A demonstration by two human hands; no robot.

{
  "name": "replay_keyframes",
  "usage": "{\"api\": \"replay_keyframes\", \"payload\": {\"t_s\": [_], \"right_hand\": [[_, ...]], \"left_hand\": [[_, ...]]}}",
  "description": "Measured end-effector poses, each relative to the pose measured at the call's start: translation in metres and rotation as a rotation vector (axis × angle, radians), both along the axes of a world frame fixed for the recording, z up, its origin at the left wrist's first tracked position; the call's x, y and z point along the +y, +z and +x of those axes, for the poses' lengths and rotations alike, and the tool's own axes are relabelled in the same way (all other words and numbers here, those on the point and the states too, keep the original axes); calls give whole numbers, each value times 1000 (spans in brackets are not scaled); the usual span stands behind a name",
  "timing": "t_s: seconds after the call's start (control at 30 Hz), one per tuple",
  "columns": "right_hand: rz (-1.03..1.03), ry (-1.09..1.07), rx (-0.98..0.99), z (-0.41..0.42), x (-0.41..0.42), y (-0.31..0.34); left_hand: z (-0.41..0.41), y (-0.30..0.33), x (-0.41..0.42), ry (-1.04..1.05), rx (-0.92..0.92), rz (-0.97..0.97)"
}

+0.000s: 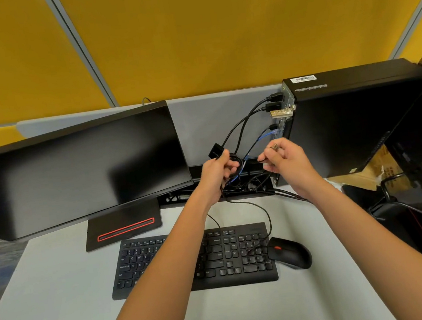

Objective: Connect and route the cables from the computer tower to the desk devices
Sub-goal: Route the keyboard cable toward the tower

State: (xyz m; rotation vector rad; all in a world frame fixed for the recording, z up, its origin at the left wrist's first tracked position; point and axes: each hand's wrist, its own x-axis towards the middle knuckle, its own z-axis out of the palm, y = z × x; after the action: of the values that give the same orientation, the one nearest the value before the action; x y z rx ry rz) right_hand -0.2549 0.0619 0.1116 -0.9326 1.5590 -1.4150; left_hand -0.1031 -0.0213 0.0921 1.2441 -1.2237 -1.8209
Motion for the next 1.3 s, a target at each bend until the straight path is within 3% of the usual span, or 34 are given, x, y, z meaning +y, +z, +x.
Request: {"api": "replay_keyframes", "payload": {"t_s": [0.07, 0.23, 0.33, 0.43, 0.5, 0.6, 0.73, 0.9, 1.0, 1.13, 1.2, 1.3], "right_hand": [[-15, -48, -40, -9, 1, 2], [-92, -217, -168, -26, -1, 13], [-93, -54, 248, -25, -3, 12], [3, 383, 694, -20, -2, 12], [131, 595, 885, -20, -3, 17], [267, 706, 1069, -24, -6, 30], [183, 530, 1299, -25, -9, 41], [-31, 168, 1360, -24, -8, 33], [-6, 68, 1310, -26, -6, 15], [128, 116, 1009, -31, -5, -6], [110, 129, 807, -25, -3, -10], [104, 156, 319, -9, -2, -17]], "left_hand": [[5, 1, -1, -31, 79, 65], [12, 6, 10, -411, -207, -208], [7, 6, 16, -519, -258, -278], [-2, 8, 20, -544, -262, -321], [-3, 10, 20, -568, -288, -359], [2, 6, 20, -637, -325, -388], [2, 6, 21, -638, -306, -394], [2, 1, 20, -485, -374, -497], [-1, 1, 23, -370, -402, -543], [-5, 1, 30, -365, -265, -426], [-7, -1, 29, -323, -204, -403], [-12, -5, 26, -254, -180, -352]]}}
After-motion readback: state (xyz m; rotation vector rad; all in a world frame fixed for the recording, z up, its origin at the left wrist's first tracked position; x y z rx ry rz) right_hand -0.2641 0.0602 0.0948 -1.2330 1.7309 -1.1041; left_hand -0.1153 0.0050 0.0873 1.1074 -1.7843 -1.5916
